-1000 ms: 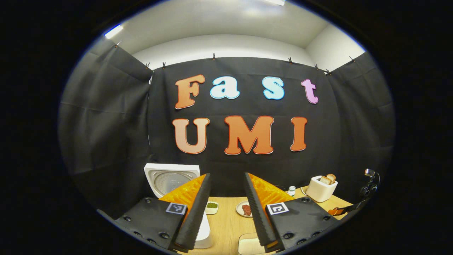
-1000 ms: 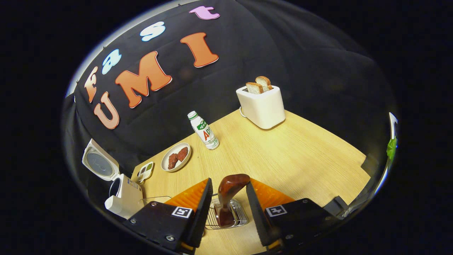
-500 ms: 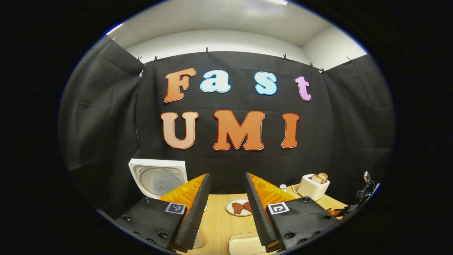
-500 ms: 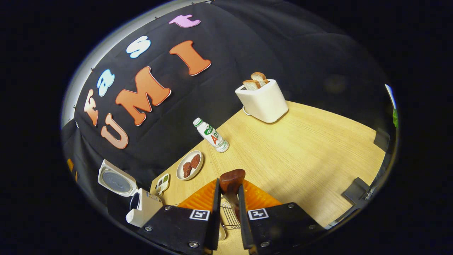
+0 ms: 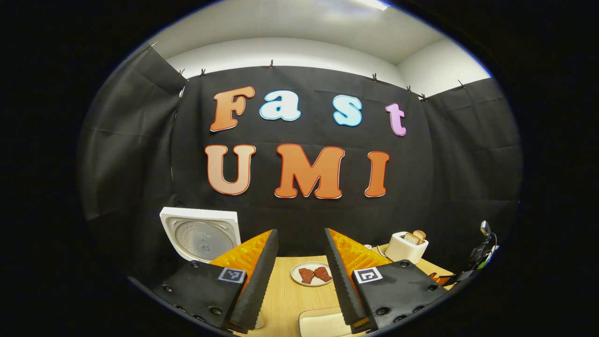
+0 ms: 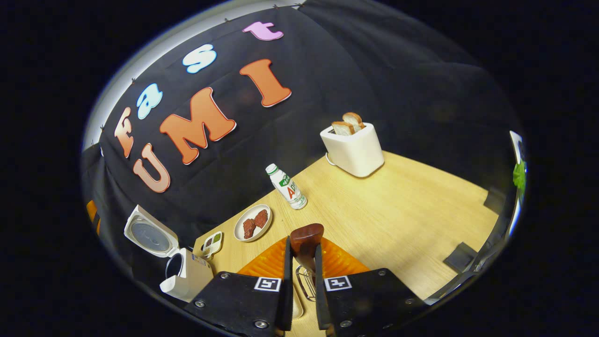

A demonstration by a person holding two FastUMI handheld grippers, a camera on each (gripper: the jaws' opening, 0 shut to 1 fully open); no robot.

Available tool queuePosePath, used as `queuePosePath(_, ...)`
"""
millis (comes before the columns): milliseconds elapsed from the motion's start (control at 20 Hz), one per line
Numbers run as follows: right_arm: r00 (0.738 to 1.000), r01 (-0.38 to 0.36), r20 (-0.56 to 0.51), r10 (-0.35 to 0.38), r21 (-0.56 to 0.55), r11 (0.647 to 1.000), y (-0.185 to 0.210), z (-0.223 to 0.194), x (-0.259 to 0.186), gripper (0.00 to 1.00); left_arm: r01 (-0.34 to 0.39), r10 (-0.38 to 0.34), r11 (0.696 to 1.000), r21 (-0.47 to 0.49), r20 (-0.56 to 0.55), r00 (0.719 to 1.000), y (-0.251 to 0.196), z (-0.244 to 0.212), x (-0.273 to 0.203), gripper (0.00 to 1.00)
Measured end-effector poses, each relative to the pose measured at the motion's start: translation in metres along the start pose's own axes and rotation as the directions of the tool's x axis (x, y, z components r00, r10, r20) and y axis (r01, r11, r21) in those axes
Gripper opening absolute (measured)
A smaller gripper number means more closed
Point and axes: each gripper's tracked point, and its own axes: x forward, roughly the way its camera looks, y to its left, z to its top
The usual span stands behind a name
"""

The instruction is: Close the left gripper, press the button to open the rice cooker; take a wooden spoon from the chopstick holder with the right hand, scoop a spoonful of rice and pour it into the rice cooker, then put the wooden spoon back into the chopstick holder.

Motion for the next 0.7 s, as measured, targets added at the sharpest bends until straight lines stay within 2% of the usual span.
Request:
queuePosePath(100,0.999,-0.008,0.035,0.01,-0.048,0.999,0.017,0.014,-0.012,0.2,-0.024,0.024,1.0,0.004,0.012,1.0,0.015,0.002,-0.005,0.7)
queuePosePath(250,0.996,-0.052,0.065,0.058,-0.094,0.994,0.052,0.028,-0.028,0.2,-0.059,0.06,0.998,-0.003,0.019,0.998,0.04,0.002,-0.014,0.86)
queuePosePath(350,0.991,-0.098,0.075,0.107,-0.113,0.989,0.078,0.035,-0.037,0.2,-0.087,0.087,0.996,-0.003,0.019,0.996,0.057,0.0,-0.02,0.91)
queuePosePath(550,0.976,-0.199,0.063,0.21,-0.14,0.97,0.132,0.033,-0.045,0.19,-0.145,0.146,0.989,-0.017,0.012,0.989,0.088,-0.005,-0.032,0.91)
queuePosePath(700,0.965,-0.254,0.016,0.262,-0.186,0.949,0.16,0.009,-0.038,0.19,-0.195,0.195,0.981,-0.016,0.01,0.981,0.111,-0.006,-0.041,0.91)
